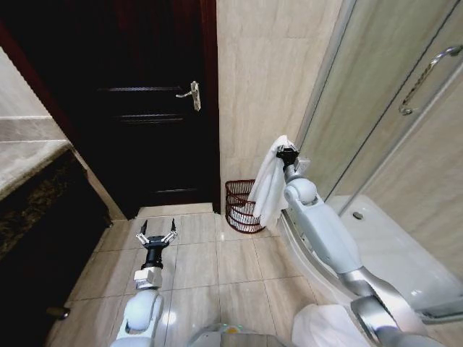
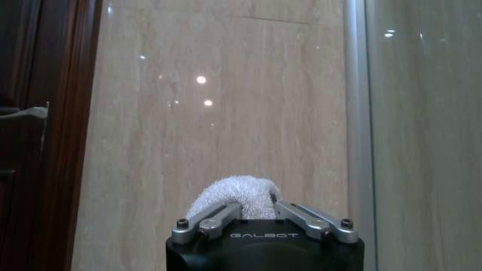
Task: Discard the used towel into the hamper.
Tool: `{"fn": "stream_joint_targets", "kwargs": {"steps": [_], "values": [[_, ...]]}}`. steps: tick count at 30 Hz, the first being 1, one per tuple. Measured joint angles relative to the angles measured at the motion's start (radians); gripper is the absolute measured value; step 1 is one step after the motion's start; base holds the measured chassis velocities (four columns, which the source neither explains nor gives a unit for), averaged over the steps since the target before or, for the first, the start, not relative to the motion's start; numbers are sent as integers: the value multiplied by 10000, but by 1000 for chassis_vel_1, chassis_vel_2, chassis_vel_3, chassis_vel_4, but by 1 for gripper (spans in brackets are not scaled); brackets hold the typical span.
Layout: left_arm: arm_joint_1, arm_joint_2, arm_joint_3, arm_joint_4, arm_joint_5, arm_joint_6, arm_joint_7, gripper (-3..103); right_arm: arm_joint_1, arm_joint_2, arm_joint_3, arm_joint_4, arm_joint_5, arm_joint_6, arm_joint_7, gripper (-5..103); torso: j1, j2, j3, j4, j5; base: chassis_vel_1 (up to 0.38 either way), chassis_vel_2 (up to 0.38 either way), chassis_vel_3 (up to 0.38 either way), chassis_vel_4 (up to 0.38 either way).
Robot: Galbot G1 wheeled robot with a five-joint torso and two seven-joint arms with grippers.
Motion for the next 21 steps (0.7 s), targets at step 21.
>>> {"fn": "stream_joint_targets", "kwargs": {"steps": [21], "values": [[-95,100,86,-67,75,119,9,100,-911,-212,323,929,-61,45,1,2,34,78,43,0,0,-12,10,11,-10]]}}
